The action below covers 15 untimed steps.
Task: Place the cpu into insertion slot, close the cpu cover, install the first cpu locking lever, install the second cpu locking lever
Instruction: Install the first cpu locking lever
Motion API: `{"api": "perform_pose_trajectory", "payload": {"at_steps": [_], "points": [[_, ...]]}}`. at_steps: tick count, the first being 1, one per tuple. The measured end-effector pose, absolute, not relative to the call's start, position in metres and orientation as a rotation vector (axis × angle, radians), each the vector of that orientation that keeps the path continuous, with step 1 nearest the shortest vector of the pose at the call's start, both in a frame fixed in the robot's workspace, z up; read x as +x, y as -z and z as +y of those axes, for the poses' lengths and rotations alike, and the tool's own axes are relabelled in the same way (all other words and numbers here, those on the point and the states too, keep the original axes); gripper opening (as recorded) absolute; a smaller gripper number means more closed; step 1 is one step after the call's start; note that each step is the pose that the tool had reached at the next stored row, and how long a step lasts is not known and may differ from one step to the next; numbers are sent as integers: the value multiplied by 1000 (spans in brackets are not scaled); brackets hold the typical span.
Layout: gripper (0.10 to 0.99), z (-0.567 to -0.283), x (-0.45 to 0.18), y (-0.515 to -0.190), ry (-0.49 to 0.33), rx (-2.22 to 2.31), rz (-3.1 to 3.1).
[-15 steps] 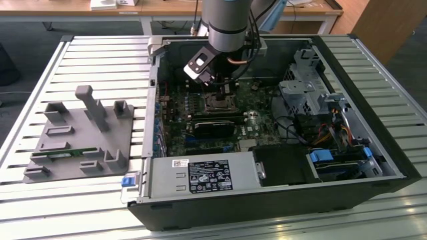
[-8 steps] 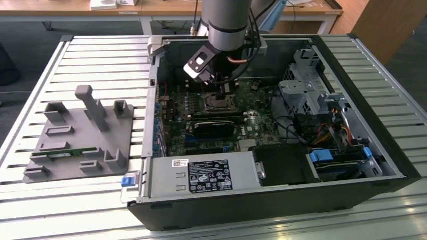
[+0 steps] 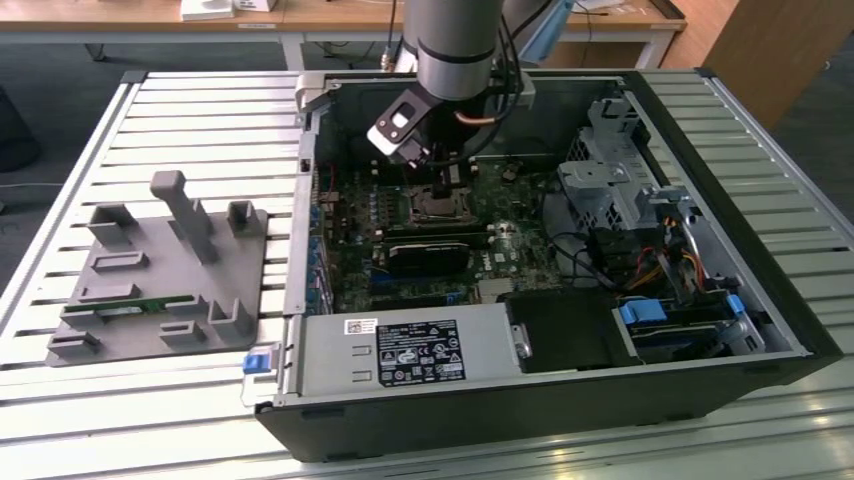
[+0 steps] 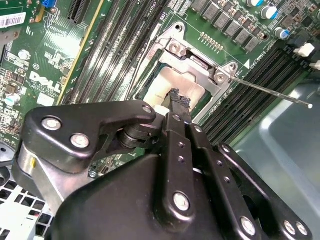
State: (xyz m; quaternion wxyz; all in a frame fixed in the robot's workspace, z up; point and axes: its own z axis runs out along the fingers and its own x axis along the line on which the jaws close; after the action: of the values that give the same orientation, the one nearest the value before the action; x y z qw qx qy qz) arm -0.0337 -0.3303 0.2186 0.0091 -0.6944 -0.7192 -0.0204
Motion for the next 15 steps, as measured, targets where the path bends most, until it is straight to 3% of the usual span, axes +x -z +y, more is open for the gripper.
{"api": "perform_pose_trajectory", "payload": {"at_steps": [15], "points": [[106,-330,-34,-226,64,-2169,-2246]]}}
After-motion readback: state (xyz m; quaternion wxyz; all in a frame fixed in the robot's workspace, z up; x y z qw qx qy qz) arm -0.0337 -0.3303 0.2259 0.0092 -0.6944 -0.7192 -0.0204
